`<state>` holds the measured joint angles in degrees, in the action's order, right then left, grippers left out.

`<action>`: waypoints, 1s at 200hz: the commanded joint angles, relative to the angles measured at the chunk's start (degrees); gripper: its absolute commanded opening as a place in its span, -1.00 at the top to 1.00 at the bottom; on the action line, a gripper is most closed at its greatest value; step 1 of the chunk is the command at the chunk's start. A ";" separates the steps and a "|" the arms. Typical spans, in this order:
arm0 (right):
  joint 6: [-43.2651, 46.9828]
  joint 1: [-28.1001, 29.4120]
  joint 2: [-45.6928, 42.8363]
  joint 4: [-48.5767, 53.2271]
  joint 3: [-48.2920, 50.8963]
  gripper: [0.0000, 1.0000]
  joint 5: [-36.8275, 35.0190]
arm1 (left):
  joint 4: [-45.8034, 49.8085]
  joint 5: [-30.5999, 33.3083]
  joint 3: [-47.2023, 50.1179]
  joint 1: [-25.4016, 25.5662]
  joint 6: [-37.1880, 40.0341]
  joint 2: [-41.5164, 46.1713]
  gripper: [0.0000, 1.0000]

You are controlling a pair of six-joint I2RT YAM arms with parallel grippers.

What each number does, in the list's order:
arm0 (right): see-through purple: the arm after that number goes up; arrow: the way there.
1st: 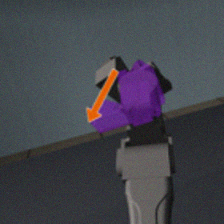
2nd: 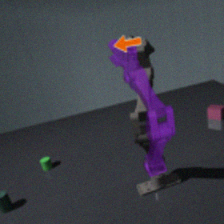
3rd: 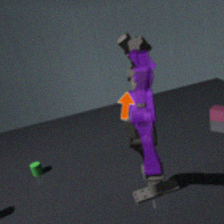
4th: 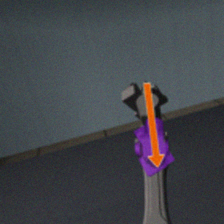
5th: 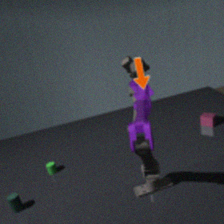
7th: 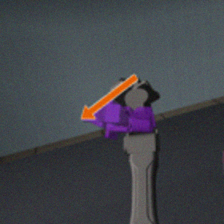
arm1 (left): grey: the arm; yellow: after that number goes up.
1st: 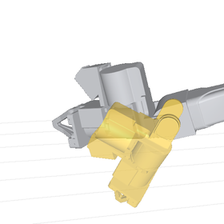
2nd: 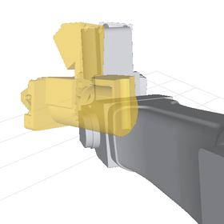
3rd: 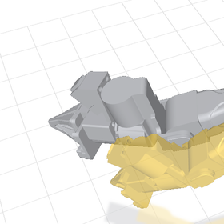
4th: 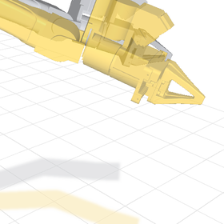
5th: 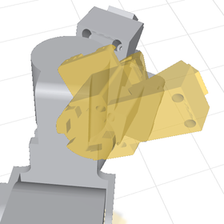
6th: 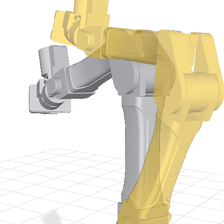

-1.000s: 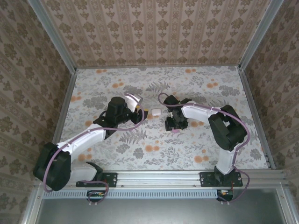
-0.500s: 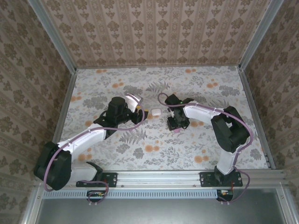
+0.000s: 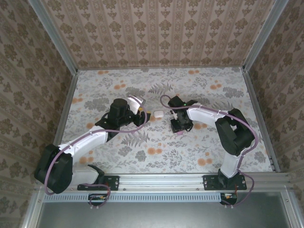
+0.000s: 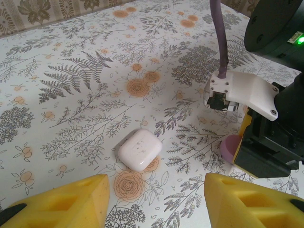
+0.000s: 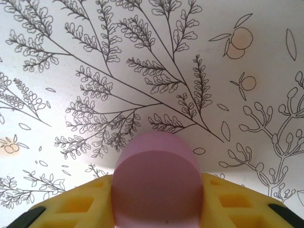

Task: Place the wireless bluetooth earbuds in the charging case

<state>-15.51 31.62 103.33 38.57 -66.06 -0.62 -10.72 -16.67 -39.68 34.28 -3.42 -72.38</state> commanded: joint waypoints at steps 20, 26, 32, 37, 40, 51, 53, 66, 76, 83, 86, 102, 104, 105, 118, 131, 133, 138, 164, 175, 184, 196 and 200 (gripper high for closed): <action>2.61 -0.68 -3.25 -0.89 0.84 0.16 4.19 | -0.27 -1.29 -0.66 -0.52 -0.47 -0.48 -0.12; 3.24 -0.76 -4.05 -1.32 0.84 0.15 5.49 | 0.04 -1.54 -0.74 -0.53 -0.37 -0.40 -0.12; 3.85 -0.76 -5.09 -1.56 0.81 0.15 7.13 | 0.15 -2.11 -0.74 -0.70 -0.26 -0.27 -0.13; 4.47 -0.77 -6.17 -2.00 0.82 0.14 8.31 | 0.11 -3.21 -0.67 -0.94 0.03 -0.14 -0.13; 4.70 -0.77 -6.92 -2.30 0.88 0.14 9.24 | 0.17 -4.03 -0.74 -1.09 0.32 -0.06 -0.13; 5.95 -0.92 -9.41 -3.49 0.85 0.13 12.46 | 0.15 -7.87 -0.66 -1.77 1.77 0.26 -0.14; 6.28 -0.94 -9.95 -3.67 0.80 0.13 13.01 | 0.21 -8.56 -0.66 -1.90 1.89 0.30 -0.14; 8.37 -1.16 -12.60 -4.53 0.18 0.13 16.74 | 0.55 -12.61 -0.79 -2.98 2.77 0.56 -0.14; 10.28 -1.38 -14.14 -4.69 -0.72 0.13 20.09 | 0.40 -17.23 -0.81 -4.02 3.35 0.51 -0.16; 11.91 -1.44 -15.18 -4.72 -1.37 0.12 22.67 | -0.01 -21.06 -0.90 -4.74 3.54 0.27 -0.16; 12.53 -1.53 -15.53 -4.80 -1.63 0.12 23.93 | -0.01 -22.72 -1.04 -5.08 3.71 0.12 -0.16; 16.37 -1.60 -17.06 -4.98 -2.92 0.09 30.69 | 1.29 -30.23 -2.41 -5.78 5.54 -1.10 -0.17; 16.73 -1.63 -17.21 -5.03 -3.11 0.10 31.32 | 1.51 -30.98 -2.61 -5.80 5.82 -1.25 -0.17; 16.82 -1.64 -17.29 -5.10 -3.19 0.09 31.48 | 1.72 -31.28 -2.69 -5.76 5.98 -1.35 -0.17; 18.62 -1.65 -18.32 -5.84 -3.72 0.11 34.20 | 3.30 -33.71 -4.00 -5.80 6.93 -2.26 -0.17; 21.10 -1.71 -19.06 -6.18 -4.45 0.11 37.01 | 3.27 -36.36 -4.75 -5.71 7.17 -3.21 -0.17; 21.28 -1.73 -19.18 -6.26 -4.56 0.11 37.27 | 3.21 -36.87 -4.83 -5.67 7.21 -3.29 -0.17; 21.75 -1.69 -19.42 -6.53 -4.76 0.10 37.63 | 3.16 -37.79 -5.15 -5.55 7.38 -3.69 -0.16; 24.67 -1.73 -20.05 -6.98 -5.54 0.09 41.58 | 3.85 -39.59 -6.40 -4.76 8.79 -4.78 -0.17; 26.07 -1.65 -20.15 -7.02 -5.66 0.09 43.32 | 3.86 -40.82 -6.68 -4.50 9.60 -5.10 -0.17; 27.04 -1.65 -20.15 -7.27 -5.67 0.09 43.94 | 3.82 -42.33 -6.93 -4.24 9.85 -5.23 -0.18; 28.91 -1.73 -19.96 -6.66 -5.90 0.09 45.25 | 3.90 -44.37 -6.85 -3.76 11.02 -5.22 -0.18; 29.58 -1.69 -19.95 -6.38 -5.98 0.09 45.70 | 3.89 -44.91 -6.71 -3.62 11.62 -5.06 -0.18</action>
<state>8.38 30.13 84.64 32.38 -70.24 38.44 -7.86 -54.48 -44.93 29.61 4.23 -77.21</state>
